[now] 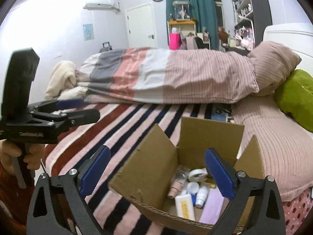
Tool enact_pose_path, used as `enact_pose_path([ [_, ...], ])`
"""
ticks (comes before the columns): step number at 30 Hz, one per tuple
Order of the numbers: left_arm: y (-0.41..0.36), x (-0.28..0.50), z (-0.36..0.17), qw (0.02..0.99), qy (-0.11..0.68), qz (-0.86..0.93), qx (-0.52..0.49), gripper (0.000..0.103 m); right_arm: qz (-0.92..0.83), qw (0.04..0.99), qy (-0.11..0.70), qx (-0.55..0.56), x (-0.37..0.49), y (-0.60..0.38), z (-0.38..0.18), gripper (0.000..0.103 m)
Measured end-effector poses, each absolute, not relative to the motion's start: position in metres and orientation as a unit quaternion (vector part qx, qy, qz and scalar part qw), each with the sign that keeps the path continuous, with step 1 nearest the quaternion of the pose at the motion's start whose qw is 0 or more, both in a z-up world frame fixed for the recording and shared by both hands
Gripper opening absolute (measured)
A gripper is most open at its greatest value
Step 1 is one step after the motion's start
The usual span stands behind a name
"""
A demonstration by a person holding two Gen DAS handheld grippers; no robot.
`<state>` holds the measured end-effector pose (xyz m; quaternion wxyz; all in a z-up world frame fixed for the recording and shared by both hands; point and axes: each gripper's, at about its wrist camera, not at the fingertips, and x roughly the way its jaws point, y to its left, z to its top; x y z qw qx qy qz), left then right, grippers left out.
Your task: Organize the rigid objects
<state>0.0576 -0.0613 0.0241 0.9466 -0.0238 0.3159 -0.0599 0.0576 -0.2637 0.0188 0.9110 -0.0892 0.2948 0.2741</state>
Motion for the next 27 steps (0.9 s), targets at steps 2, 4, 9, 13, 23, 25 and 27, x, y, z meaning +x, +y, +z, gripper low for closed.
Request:
enact_pose_path([
  [2,-0.051,0.055,0.019,0.946,0.321,-0.044,-0.028,0.089,0.268,0.915,0.287,-0.094,0.055,-0.26,0.018,0.099],
  [4,-0.042,0.052,0.015,0.945,0.324,-0.039,-0.036,0.089,0.267,0.915,0.288,-0.097,0.053,-0.257,0.017,0.103],
  [9,-0.03,0.046,0.014,0.945,0.323,-0.031,-0.043,0.089,0.271,0.911,0.294,-0.101,0.052,-0.253,0.018,0.103],
  [13,-0.028,0.044,0.016,0.946,0.319,-0.026,-0.043,0.089,0.271,0.909,0.297,-0.108,0.053,-0.25,0.019,0.103],
  [23,-0.025,0.041,0.02,0.948,0.315,-0.019,-0.041,0.089,0.273,0.908,0.298,-0.108,0.053,-0.249,0.02,0.103],
  [25,-0.025,0.041,0.021,0.948,0.315,-0.017,-0.04,0.089,0.272,0.909,0.298,-0.108,0.052,-0.248,0.02,0.103],
  [27,-0.025,0.041,0.022,0.948,0.314,-0.016,-0.041,0.089,0.272,0.909,0.297,-0.108,0.052,-0.248,0.02,0.103],
])
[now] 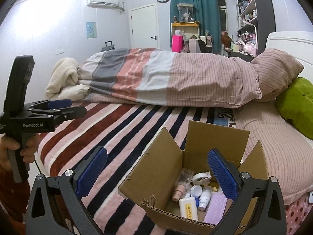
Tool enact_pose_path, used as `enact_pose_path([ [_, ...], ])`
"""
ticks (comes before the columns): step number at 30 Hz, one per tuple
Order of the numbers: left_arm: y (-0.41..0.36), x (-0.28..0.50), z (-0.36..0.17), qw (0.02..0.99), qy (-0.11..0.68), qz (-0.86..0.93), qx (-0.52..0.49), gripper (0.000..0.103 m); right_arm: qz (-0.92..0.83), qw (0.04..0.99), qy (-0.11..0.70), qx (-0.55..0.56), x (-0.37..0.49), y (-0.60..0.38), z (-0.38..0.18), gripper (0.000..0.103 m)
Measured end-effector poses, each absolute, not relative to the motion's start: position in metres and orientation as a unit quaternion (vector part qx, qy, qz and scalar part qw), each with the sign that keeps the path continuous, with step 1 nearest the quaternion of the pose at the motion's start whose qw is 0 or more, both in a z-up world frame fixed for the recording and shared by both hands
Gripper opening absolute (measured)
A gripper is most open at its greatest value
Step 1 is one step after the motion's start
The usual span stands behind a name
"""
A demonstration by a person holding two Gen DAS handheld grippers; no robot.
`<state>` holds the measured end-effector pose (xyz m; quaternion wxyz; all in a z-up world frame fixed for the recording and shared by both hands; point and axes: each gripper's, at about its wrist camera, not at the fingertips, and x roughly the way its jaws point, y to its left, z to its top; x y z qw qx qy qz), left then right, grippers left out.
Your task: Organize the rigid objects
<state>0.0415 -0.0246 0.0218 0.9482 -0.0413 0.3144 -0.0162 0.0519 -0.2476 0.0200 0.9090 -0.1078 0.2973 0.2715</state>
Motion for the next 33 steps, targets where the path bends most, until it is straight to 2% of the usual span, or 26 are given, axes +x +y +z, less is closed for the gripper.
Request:
enact_pose_path([
  [33,-0.0222,0.041,0.0243,0.95,0.311,-0.009,-0.039,0.089,0.262,0.909,0.309,-0.102,0.0533,-0.2474,0.0155,0.103],
])
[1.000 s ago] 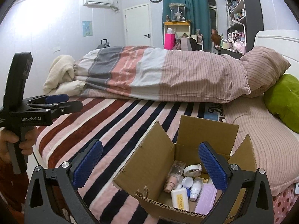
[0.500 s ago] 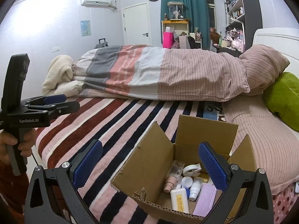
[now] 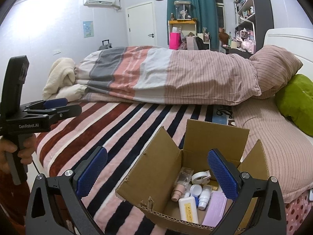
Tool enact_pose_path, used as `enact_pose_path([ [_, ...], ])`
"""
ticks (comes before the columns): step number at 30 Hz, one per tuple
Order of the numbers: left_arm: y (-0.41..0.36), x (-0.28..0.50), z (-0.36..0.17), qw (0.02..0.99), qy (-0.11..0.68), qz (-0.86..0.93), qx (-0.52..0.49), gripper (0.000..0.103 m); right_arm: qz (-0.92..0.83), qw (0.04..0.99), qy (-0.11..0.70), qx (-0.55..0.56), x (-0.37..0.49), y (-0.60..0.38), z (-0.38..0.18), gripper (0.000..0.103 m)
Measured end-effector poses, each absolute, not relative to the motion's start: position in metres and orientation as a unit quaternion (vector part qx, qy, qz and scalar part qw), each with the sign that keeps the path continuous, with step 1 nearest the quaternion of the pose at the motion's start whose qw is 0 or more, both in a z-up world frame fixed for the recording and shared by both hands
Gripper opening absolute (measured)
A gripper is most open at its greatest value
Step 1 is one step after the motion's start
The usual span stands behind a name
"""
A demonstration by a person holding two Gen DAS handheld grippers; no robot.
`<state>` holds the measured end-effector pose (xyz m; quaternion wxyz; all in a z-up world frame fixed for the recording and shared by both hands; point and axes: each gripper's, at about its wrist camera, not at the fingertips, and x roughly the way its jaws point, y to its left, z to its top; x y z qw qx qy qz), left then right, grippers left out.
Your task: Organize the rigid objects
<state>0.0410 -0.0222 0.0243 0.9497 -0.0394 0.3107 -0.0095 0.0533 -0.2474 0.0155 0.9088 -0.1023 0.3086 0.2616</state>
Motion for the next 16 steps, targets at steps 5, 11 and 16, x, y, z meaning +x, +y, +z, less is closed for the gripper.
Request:
enact_pose_path([
  [5,-0.0222,0.0406,0.0252,0.949,0.311,-0.007,-0.04,0.089,0.261,0.908,0.311,-0.1,0.0532,-0.2465,0.0158,0.103],
  [11,-0.0219,0.0405,0.0254,0.95,0.311,-0.007,-0.04,0.089,0.261,0.908,0.311,-0.099,0.0539,-0.2472,0.016,0.103],
  [16,-0.0221,0.0403,0.0256,0.95,0.311,-0.007,-0.039,0.089,0.262,0.908,0.311,-0.101,0.0548,-0.2481,0.0162,0.103],
])
